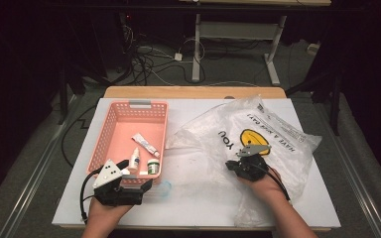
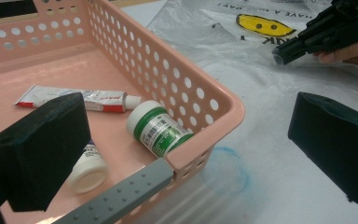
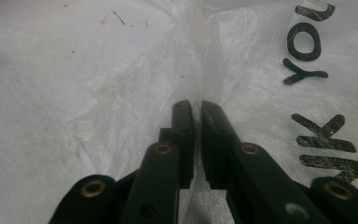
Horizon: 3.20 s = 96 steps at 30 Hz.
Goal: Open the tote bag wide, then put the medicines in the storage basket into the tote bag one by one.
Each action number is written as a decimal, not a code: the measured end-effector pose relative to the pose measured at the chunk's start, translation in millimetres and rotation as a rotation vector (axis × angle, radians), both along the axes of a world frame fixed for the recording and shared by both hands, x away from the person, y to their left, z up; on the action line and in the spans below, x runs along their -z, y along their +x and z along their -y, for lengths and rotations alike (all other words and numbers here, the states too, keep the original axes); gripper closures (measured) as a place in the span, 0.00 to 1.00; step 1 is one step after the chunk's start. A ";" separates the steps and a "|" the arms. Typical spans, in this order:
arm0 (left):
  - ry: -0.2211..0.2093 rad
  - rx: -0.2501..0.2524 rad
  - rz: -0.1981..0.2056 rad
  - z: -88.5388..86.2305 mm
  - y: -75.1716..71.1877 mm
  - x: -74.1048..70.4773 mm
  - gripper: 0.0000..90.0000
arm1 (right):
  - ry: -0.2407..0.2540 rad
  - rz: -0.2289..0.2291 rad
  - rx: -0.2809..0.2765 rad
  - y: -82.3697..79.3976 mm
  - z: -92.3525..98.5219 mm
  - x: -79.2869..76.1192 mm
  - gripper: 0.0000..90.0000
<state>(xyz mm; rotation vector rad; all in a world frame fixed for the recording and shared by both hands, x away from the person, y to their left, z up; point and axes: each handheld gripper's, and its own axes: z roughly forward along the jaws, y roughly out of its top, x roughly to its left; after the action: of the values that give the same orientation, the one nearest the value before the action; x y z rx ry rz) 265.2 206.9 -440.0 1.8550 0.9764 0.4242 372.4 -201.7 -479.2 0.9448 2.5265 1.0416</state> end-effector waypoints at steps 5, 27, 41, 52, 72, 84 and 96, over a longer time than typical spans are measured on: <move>0.006 0.005 -0.002 1.3 0.0 0.6 0.00 | 0.036 0.027 0.014 -1.5 4.1 -6.1 1.00; -0.018 -0.005 -0.002 -1.3 -0.3 -0.6 0.00 | 0.220 0.205 0.059 -10.8 29.8 -47.8 1.00; -0.030 -0.019 -0.002 -4.3 3.3 -5.5 0.00 | 0.292 0.265 0.076 -14.7 38.5 -68.3 1.00; -0.044 -0.020 0.003 1.8 21.8 -24.3 0.00 | 0.300 0.280 0.063 -16.3 36.4 -72.1 1.00; -0.032 -0.025 -0.017 11.3 71.4 -47.4 0.00 | 0.313 0.291 0.075 -15.8 42.3 -74.8 1.00; 0.002 -0.070 -0.101 3.6 121.7 -41.6 0.29 | 0.318 0.295 0.064 -18.6 46.1 -75.4 1.00; 0.189 -0.220 -0.373 -14.9 162.6 -11.9 0.98 | 0.315 0.291 0.060 -19.0 45.3 -74.5 1.00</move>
<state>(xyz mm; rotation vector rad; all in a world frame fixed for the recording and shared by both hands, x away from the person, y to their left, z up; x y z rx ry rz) 427.8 221.8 -428.1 2.0492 1.4429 0.3139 353.4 -247.0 -404.6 0.8645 2.1257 1.4698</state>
